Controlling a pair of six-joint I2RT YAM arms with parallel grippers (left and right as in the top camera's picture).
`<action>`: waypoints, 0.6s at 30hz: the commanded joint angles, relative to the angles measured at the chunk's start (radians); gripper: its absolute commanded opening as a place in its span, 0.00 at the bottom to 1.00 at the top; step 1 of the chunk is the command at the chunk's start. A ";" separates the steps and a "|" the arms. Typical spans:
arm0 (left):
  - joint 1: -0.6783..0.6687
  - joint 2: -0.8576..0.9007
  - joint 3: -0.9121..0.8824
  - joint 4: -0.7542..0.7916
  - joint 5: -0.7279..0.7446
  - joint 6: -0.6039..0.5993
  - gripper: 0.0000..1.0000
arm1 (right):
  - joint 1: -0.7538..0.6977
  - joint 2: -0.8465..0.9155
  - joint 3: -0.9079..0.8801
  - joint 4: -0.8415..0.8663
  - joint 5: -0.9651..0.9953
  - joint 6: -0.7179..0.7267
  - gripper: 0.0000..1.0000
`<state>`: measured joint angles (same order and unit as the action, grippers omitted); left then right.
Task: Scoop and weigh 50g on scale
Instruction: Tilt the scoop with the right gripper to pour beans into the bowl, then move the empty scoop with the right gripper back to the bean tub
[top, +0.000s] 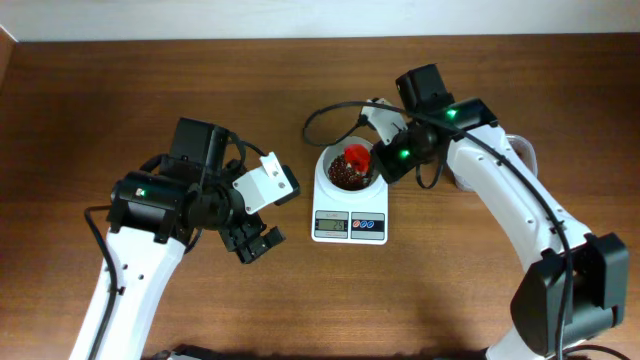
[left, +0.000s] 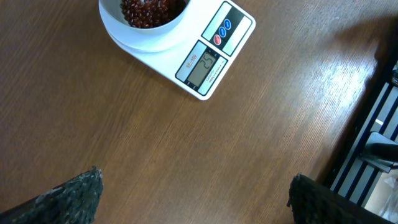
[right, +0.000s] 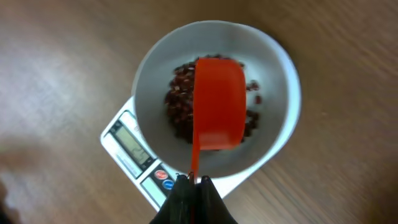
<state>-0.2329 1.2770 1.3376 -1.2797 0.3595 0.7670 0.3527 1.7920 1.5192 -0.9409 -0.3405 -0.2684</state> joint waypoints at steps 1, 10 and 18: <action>0.007 -0.013 0.014 0.000 0.014 0.009 0.99 | 0.019 -0.030 0.024 -0.029 -0.091 -0.099 0.04; 0.007 -0.013 0.014 -0.001 0.014 0.009 0.99 | -0.003 -0.057 0.122 -0.100 0.073 0.108 0.04; 0.007 -0.013 0.014 -0.001 0.014 0.009 0.99 | -0.229 -0.207 0.259 -0.440 0.113 0.411 0.04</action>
<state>-0.2329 1.2770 1.3376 -1.2797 0.3595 0.7670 0.1383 1.6131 1.7699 -1.3632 -0.2314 0.0536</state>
